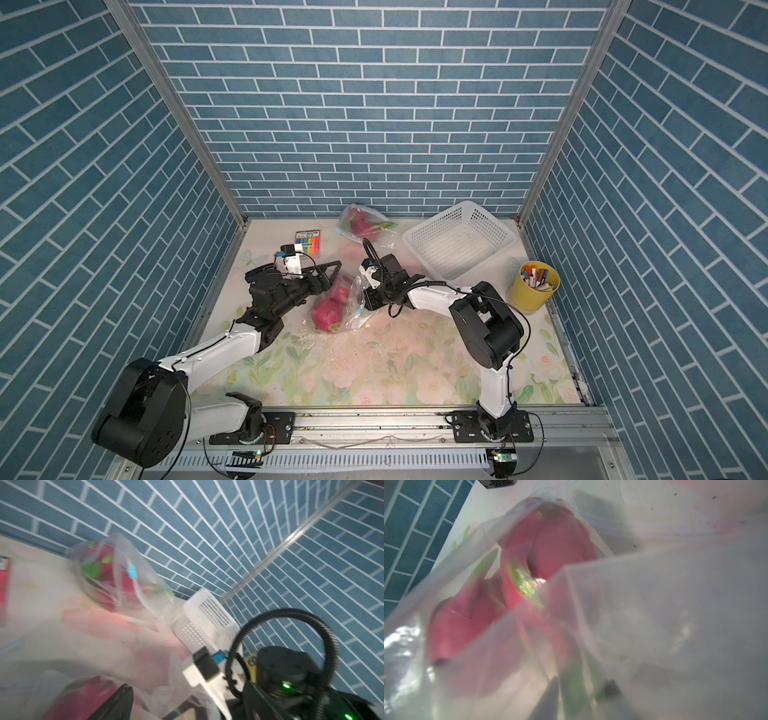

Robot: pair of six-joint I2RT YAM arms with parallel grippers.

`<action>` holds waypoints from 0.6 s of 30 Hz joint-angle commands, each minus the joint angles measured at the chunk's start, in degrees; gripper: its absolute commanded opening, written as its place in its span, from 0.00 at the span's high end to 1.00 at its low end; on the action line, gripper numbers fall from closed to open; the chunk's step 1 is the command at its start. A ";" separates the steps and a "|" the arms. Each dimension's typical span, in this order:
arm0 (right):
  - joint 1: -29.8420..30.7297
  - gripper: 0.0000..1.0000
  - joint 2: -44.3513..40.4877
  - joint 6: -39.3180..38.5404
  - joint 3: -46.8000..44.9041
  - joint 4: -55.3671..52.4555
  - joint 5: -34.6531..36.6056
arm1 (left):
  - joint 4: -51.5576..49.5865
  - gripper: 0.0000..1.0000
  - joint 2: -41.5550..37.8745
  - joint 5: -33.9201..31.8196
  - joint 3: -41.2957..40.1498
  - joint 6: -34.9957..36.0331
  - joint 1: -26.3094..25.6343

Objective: Open the zip-top bag and take out the dragon fruit
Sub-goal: Pick up the dragon fruit from the zipper food storage bag.

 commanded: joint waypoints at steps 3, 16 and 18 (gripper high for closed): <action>0.44 0.62 -0.30 -0.10 1.49 3.16 -3.63 | 5.81 0.18 8.83 -1.91 -2.22 -1.71 3.15; 1.05 0.54 6.26 -0.75 6.40 -0.92 0.98 | 7.70 0.41 23.00 4.96 1.31 -1.10 3.12; 1.01 0.54 7.07 -1.34 7.02 -2.64 1.81 | 7.28 0.42 23.64 5.22 1.44 -1.05 3.17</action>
